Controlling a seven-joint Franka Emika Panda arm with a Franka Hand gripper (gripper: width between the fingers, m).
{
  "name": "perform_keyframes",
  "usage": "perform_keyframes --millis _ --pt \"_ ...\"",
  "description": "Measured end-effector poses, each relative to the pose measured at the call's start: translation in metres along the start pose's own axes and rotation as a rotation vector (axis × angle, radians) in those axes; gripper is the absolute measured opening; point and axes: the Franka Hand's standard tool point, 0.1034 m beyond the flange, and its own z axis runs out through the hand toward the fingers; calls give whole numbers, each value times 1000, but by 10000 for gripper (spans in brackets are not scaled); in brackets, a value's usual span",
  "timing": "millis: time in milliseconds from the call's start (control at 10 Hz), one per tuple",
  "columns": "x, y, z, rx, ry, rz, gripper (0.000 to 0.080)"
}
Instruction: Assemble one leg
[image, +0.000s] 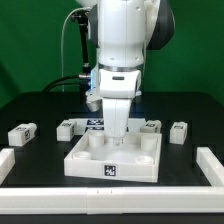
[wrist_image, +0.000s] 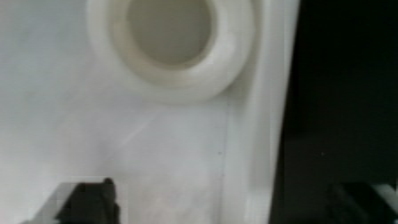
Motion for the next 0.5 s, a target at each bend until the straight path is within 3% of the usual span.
perform_keyframes --millis 100,200,300,400,500 --pt "-1 -2 2 4 0 1 433" --pt "-1 -2 2 5 0 1 433" --pt "-1 -2 2 5 0 1 237" --pt "-1 -2 2 6 0 1 102" --pt "-1 -1 2 0 1 2 102"
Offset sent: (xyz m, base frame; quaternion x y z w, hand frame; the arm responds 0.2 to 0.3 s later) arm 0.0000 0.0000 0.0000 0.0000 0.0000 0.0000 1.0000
